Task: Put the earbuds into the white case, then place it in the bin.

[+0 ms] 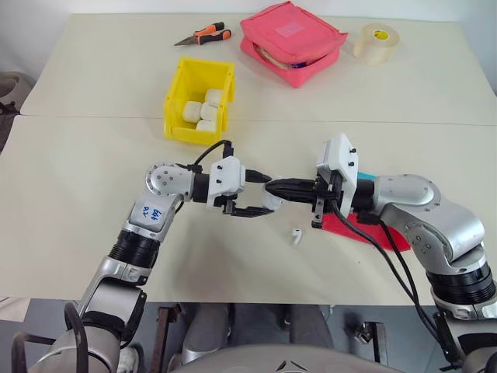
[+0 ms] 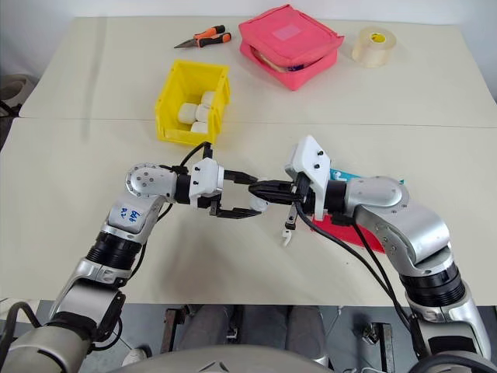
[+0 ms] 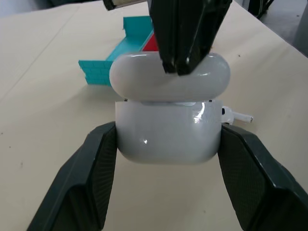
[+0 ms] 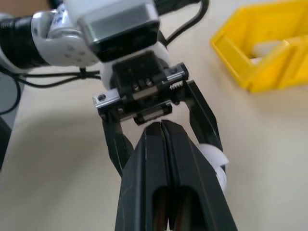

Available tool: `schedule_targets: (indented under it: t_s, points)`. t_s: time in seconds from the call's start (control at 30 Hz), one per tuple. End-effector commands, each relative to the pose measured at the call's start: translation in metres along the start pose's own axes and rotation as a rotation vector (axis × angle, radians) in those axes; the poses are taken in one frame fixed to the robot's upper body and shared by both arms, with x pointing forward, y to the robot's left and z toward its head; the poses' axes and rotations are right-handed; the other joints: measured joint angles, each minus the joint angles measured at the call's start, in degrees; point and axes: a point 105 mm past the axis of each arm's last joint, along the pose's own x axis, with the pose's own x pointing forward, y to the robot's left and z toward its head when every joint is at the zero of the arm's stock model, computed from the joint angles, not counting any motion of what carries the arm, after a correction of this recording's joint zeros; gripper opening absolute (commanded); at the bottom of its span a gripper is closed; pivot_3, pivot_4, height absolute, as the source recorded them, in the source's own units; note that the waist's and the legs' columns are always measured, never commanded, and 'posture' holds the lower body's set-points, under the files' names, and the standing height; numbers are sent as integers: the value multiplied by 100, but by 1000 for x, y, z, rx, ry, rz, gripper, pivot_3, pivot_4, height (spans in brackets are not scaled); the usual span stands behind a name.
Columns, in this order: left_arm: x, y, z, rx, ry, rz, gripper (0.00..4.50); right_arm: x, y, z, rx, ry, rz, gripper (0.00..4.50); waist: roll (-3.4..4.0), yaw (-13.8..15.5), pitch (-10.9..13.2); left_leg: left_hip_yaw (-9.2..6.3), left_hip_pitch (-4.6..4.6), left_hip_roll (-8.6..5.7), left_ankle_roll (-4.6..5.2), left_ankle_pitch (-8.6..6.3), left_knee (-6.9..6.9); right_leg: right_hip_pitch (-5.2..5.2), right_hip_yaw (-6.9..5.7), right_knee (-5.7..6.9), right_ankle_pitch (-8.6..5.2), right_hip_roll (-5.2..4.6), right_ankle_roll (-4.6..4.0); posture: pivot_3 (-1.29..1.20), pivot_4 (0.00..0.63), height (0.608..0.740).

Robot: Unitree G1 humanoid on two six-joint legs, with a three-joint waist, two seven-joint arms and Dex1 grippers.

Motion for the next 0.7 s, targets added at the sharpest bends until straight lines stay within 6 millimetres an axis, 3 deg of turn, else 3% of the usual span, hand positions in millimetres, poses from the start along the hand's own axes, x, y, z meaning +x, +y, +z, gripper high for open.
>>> schedule_targets:
  t_s: [0.03, 0.23, 0.3, 0.43, 0.5, 0.67, 0.7]
  points:
    - [-3, 2, 19, 62, -71, 24, 2771, -23, -3, -9, 7, 5, -63, 31, 0, 8, 0, -1, 0, 0, 0, 0, 0, 0, -2, 0, 0, 0, 0, 0, 150, 740]
    - [-8, 4, 23, 37, -123, 81, 2771, -61, 2, -21, 44, -34, -136, 31, -1, -5, 1, 5, 1, 4, 0, 0, 3, 0, 1, 4, 0, 1, 0, 0, 150, 740]
    - [-12, 4, 25, 21, -146, 103, 2771, -73, -3, -22, -49, -46, -220, 651, -1, -5, 1, 5, 3, 4, 0, 0, 2, 0, 3, 5, 0, 1, 0, 0, 150, 740]
    - [-33, 7, 27, -38, -221, 215, 2771, -89, 2, -11, 3, -200, -275, 1991, -1, -18, 1, 3, 7, 10, 0, 0, 0, 1, 6, 4, 0, 4, 0, 0, 150, 740]
    - [-43, -1, 43, -59, -378, 192, 2771, -94, 0, -9, -32, -223, -321, 2701, -1, -19, 1, 3, 11, 13, -1, 1, -1, 1, 9, 6, 0, 5, 0, 0, 150, 740]
    - [-82, 10, 26, -91, -354, 472, 2771, -102, 3, 1, -142, -285, -396, 4422, 0, -10, 0, -9, 24, 17, -2, 0, -2, 2, 24, 11, 0, 6, 0, 0, 150, 740]
    - [-92, 16, 25, -119, -362, 557, 2771, -103, 3, 3, -164, -287, -410, 4470, 0, -5, 0, -8, 24, 17, -2, 0, -2, 3, 25, 11, 0, 6, 0, 0, 150, 740]
